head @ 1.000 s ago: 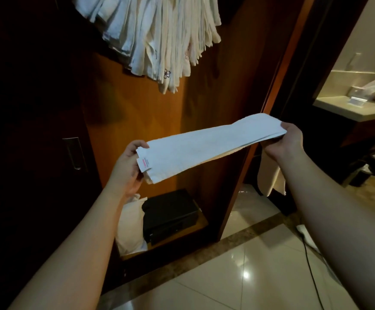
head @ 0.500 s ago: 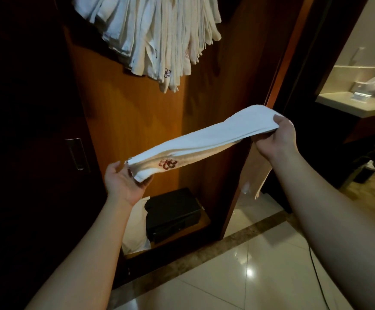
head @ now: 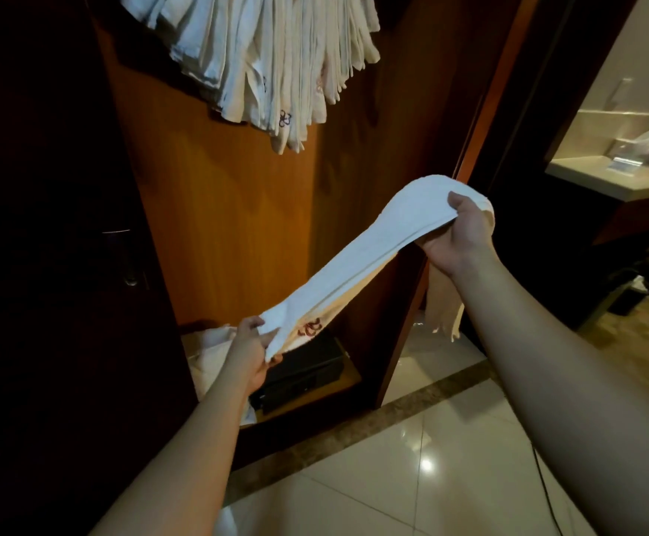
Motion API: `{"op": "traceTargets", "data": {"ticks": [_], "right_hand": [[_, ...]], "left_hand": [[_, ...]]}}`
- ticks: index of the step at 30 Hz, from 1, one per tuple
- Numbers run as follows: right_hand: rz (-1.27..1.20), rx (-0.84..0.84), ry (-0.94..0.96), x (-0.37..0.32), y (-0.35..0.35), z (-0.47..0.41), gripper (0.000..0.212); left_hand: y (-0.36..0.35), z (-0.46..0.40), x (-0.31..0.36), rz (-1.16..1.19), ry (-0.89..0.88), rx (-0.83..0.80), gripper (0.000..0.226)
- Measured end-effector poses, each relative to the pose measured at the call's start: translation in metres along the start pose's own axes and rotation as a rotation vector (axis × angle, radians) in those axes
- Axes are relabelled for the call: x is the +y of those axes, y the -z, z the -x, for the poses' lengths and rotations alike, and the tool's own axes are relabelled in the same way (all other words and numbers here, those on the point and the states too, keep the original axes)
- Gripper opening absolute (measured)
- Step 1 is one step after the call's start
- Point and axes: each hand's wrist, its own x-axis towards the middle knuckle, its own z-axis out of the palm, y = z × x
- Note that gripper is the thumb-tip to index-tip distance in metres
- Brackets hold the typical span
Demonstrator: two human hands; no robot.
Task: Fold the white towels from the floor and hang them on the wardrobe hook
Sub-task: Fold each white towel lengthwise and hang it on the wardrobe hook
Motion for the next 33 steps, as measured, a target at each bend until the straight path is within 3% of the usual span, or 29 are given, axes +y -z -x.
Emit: {"op": "traceTargets", "data": {"ticks": [4, 6, 10, 12, 14, 15, 17, 19, 21, 25, 28, 30, 33], "right_hand": [[-0.008, -0.031, -0.022, 0.012, -0.006, 0.005, 0.046], [0.002, -0.057, -0.018, 0.014, -0.012, 0.006, 0.045], [0.043, -0.116, -0.002, 0.012, -0.028, 0.007, 0.043], [0.064, -0.137, 0.006, 0.009, -0.037, 0.007, 0.038], [0.087, -0.158, 0.016, 0.007, -0.047, 0.007, 0.031], [0.092, -0.167, 0.019, 0.005, -0.052, 0.007, 0.029], [0.109, -0.187, 0.026, 0.002, -0.064, 0.007, 0.030], [0.138, -0.217, 0.032, -0.001, -0.077, 0.006, 0.030], [0.148, -0.266, 0.030, -0.006, -0.090, 0.006, 0.023], [0.104, -0.340, 0.058, -0.021, -0.122, 0.003, 0.030], [0.078, -0.376, 0.065, -0.033, -0.147, -0.006, 0.030], [0.089, -0.419, 0.080, -0.039, -0.161, -0.015, 0.020], [0.123, -0.454, 0.152, -0.046, -0.178, -0.033, 0.020]], "left_hand": [[-0.015, -0.005, -0.032, -0.010, 0.059, 0.059, 0.035], [-0.027, -0.006, -0.039, -0.036, 0.143, 0.083, 0.048], [-0.052, 0.003, -0.030, -0.364, 0.271, 0.205, 0.065], [-0.064, 0.018, -0.017, -0.409, 0.058, 0.319, 0.051], [-0.079, 0.042, 0.002, -0.275, -0.239, 0.347, 0.027], [-0.089, 0.059, 0.013, -0.196, -0.355, 0.272, 0.029], [-0.113, 0.094, 0.038, -0.092, -0.494, -0.024, 0.054], [-0.138, 0.116, 0.061, -0.092, -0.551, -0.263, 0.071], [-0.157, 0.119, 0.080, -0.088, -0.534, -0.363, 0.082], [-0.182, 0.112, 0.125, -0.118, -0.502, -0.427, 0.113], [-0.187, 0.100, 0.158, -0.019, -0.604, -0.378, 0.143], [-0.189, 0.088, 0.179, -0.027, -0.680, -0.325, 0.137], [-0.184, 0.063, 0.210, 0.020, -0.801, -0.233, 0.096]]}}
